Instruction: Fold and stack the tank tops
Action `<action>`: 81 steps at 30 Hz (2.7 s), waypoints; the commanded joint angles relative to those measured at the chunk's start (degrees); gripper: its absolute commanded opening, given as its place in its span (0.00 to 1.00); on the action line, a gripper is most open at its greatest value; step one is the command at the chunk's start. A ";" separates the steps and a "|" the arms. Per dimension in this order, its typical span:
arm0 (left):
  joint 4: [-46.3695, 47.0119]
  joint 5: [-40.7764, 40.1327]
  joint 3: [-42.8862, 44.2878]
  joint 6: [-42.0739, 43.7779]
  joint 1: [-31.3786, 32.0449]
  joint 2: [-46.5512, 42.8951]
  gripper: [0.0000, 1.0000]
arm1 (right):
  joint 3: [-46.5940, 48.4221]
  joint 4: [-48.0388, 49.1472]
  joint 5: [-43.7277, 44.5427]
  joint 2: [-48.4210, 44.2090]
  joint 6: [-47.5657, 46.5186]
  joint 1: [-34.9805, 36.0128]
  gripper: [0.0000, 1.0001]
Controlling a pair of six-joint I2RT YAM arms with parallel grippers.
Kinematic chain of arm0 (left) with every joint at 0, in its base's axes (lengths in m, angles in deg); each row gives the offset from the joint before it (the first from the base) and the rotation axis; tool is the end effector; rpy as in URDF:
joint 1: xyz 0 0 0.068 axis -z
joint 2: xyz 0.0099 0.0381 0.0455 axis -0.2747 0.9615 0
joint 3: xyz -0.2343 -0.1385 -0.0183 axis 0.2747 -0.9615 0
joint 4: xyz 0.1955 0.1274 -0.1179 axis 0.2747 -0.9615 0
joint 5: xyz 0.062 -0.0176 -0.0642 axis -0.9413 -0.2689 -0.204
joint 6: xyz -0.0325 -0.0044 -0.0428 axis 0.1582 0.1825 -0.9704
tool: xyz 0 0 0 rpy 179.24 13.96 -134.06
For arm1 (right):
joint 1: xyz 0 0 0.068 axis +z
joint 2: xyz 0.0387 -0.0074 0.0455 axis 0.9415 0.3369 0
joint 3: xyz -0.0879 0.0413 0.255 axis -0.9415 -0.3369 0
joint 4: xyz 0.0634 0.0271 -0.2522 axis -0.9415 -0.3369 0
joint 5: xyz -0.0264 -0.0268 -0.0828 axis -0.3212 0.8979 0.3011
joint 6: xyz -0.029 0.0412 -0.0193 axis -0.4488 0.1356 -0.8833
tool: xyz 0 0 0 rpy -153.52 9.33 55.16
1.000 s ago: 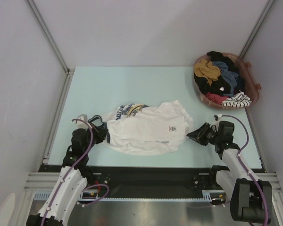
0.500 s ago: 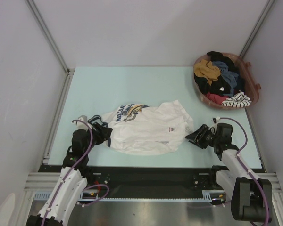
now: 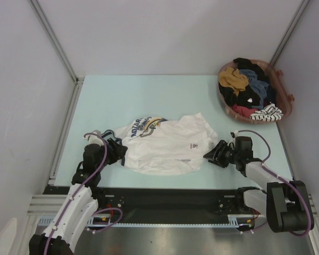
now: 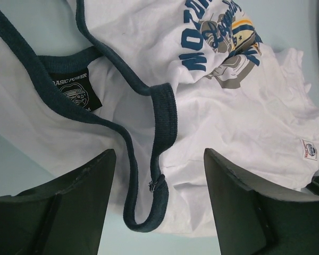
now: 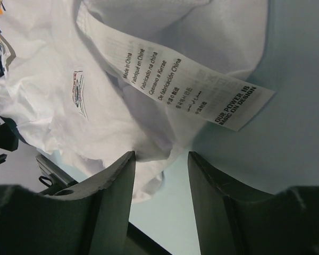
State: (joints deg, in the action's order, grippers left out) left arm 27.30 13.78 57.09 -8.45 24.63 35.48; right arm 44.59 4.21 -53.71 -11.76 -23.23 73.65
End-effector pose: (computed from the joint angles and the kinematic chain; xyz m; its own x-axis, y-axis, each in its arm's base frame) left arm 0.1389 -0.0252 0.1704 -0.5315 -0.5346 -0.6571 -0.1042 0.8111 -0.5756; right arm 0.1785 0.0292 0.1297 -0.8273 0.4648 -0.3154 0.1140 0.6887 0.7161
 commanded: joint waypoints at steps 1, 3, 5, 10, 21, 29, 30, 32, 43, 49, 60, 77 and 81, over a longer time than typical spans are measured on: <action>1.04 -0.13 2.93 1.63 -0.43 0.05 0.73 | 2.46 3.71 3.62 -0.18 -0.21 1.93 0.50; 1.30 -0.04 3.02 1.72 -0.34 0.13 0.73 | 2.99 3.45 5.20 -0.36 -0.65 2.47 0.49; 2.00 0.57 3.02 1.72 -0.43 0.48 0.73 | 3.34 3.53 5.38 0.17 -0.56 2.73 0.49; 2.62 0.92 3.19 1.98 -0.43 1.54 0.73 | 4.31 4.76 4.68 2.72 0.40 2.82 0.37; 2.09 0.13 3.81 3.48 -0.34 3.82 0.74 | 5.80 -0.77 4.33 -0.88 -0.47 2.82 0.39; 1.57 -0.22 4.16 3.83 -0.34 3.65 0.73 | 4.05 0.01 3.45 -0.71 0.40 2.82 0.43; 1.39 -0.39 4.25 3.92 -0.34 3.48 0.73 | 3.44 0.54 3.19 -0.62 0.67 2.91 0.42; 1.30 -0.31 4.25 3.92 -0.34 3.39 0.73 | 3.08 0.63 2.92 -0.62 1.02 2.91 0.41; 1.39 -0.31 4.34 3.92 -0.34 3.65 0.73 | 2.55 -0.60 2.39 -2.55 1.90 3.61 0.47; 1.30 -0.31 4.25 4.01 -0.34 3.74 0.74 | 1.41 1.07 2.39 -2.03 3.13 4.14 0.45; 1.65 -0.13 4.25 4.10 -0.34 4.18 0.74 | 1.58 -0.68 3.09 -3.34 3.57 4.93 0.32; 2.45 1.10 4.51 4.80 -0.34 9.36 0.80 | 5.10 -1.12 3.71 -3.26 2.78 4.84 0.00; 2.62 2.24 4.16 5.06 -0.34 8.67 0.70 | 4.75 -0.86 3.71 -3.00 3.13 4.84 0.00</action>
State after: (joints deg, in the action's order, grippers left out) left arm 27.97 14.42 59.23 -4.58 24.63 44.94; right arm 48.00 3.08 -50.19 -14.74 -19.74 78.21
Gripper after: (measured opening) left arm 0.708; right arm 0.021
